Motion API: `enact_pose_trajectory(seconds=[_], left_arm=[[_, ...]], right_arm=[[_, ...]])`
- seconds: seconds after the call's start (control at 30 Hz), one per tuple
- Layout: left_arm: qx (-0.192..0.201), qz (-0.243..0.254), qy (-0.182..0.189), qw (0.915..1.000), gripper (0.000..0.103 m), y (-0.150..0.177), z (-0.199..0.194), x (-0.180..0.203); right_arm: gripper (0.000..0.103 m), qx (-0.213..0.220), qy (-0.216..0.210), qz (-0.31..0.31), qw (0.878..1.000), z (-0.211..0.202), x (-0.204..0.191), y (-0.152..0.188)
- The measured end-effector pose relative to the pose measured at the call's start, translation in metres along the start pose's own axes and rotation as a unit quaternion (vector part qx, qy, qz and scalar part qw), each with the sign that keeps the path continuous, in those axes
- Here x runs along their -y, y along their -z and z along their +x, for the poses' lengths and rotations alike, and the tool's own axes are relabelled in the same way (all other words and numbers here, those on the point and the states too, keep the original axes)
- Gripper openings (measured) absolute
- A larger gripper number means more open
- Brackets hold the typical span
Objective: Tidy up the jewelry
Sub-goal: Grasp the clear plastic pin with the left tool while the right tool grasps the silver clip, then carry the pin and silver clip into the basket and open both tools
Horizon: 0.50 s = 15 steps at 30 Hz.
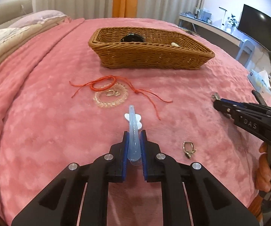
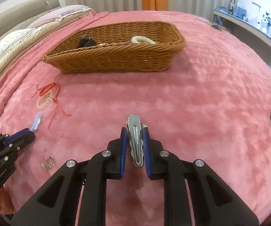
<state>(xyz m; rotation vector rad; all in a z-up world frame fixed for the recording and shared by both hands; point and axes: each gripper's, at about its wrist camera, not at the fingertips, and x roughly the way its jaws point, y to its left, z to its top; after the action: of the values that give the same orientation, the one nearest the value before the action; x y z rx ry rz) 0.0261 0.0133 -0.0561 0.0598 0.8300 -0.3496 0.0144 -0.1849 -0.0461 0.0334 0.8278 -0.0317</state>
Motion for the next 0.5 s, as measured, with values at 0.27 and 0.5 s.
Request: enact_pose_trajectory(seconds=[0.27, 0.5], left_arm=[[0.02, -0.021, -0.031, 0.9991, 0.01, 0.008, -0.001, 0.003], [0.032, -0.036, -0.01, 0.9988, 0.01, 0.011, -0.004, -0.004]], right_arm=[[0.014, 0.01, -0.012, 0.001, 1.0, -0.003, 0.008, 0.012], [0.014, 0.033, -0.029, 0.002, 0.999, -0.013, 0.011, 0.017]])
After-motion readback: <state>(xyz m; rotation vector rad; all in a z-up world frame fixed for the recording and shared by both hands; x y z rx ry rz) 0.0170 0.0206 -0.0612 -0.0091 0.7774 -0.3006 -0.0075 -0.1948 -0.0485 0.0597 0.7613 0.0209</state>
